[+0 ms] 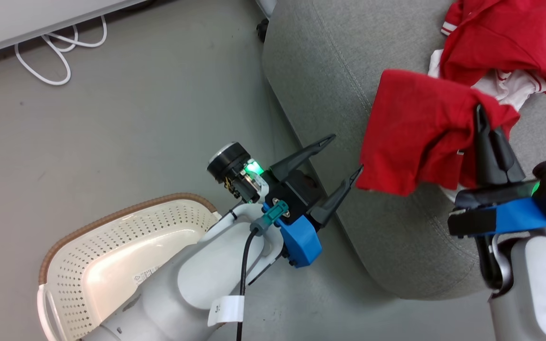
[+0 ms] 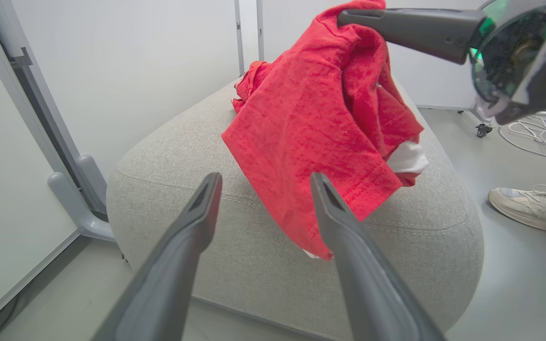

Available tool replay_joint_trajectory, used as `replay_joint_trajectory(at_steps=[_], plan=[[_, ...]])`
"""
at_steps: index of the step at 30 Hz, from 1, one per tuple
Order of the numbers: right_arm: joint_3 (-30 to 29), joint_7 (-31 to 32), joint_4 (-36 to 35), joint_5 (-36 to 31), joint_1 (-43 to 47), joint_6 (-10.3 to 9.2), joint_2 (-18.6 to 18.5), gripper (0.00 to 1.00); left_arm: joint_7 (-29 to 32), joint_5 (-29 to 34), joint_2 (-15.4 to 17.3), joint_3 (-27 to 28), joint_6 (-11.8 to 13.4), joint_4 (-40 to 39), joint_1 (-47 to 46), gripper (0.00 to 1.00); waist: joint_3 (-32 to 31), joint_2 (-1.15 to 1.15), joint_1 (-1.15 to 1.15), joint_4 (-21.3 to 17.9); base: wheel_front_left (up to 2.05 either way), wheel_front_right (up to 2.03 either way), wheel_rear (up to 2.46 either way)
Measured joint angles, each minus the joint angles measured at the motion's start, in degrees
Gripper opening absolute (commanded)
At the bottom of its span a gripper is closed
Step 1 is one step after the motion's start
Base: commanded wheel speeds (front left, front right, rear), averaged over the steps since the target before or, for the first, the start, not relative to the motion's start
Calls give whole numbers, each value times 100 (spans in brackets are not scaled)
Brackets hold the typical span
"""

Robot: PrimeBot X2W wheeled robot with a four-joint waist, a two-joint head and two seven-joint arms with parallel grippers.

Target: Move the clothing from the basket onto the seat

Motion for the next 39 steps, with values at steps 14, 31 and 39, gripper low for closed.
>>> replay_joint_trajectory(at_steps=[14,31,39], plan=[[-472,0,-656,126,-1845,0,-784,0,219,115,347,84,153,-367,-551,100,918,0,0,36,0,0,0],[-2432,0,-169,335,-3086,1,-2302,0,610,313,797,54,253,-950,-1040,100,2359,0,1,48,0,0,0],[-2738,0,688,210,-2973,1,-2368,0,665,321,856,23,260,-1106,-1116,100,2573,0,1,87,0,0,0]])
